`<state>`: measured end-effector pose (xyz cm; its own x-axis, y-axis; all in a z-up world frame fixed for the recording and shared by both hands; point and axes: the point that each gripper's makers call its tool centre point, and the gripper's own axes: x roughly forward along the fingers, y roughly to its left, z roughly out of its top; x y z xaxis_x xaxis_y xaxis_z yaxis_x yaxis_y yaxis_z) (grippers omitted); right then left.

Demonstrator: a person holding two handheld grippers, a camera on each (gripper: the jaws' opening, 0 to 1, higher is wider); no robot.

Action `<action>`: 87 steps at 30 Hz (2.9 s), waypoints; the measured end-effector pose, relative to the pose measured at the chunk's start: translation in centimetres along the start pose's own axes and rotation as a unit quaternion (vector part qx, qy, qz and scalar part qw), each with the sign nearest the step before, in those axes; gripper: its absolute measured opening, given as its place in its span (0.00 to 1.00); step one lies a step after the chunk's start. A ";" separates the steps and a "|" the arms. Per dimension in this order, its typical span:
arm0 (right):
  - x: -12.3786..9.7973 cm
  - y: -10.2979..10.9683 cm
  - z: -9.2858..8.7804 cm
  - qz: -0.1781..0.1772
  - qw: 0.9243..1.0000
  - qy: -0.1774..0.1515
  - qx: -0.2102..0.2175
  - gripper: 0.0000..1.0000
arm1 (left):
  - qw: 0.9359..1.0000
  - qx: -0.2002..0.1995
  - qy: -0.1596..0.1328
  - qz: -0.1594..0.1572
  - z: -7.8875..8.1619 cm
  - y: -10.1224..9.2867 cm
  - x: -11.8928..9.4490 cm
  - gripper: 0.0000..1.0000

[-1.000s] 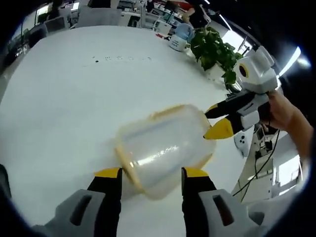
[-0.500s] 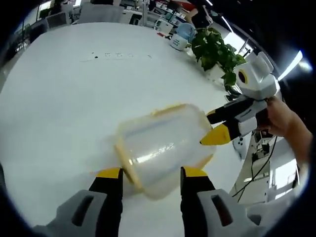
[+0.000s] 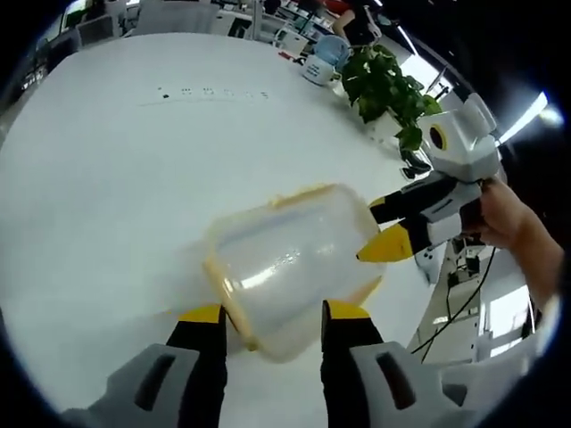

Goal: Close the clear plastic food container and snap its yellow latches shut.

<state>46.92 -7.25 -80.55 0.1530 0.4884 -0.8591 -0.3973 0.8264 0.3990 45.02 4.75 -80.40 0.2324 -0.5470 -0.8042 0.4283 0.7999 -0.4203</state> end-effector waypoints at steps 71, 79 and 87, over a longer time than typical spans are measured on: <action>-2.2 0.5 -0.2 -0.028 0.992 -0.006 -0.119 0.51 | 0.985 0.167 0.047 0.009 1.5 1.1 -2.5 0.51; -2.1 0.8 -0.5 -0.020 0.991 0.006 -0.135 0.51 | 0.983 0.173 0.051 0.009 1.6 1.1 -2.6 0.51; -2.3 0.7 -0.6 -0.021 0.987 0.015 -0.161 0.49 | 0.977 0.204 0.057 0.011 1.9 0.8 -2.6 0.51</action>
<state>45.79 -7.93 -78.50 0.1496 0.4436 -0.8837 -0.6591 0.7109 0.2453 46.37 6.33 -77.83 0.1564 -0.4804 -0.8630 0.7418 0.6341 -0.2185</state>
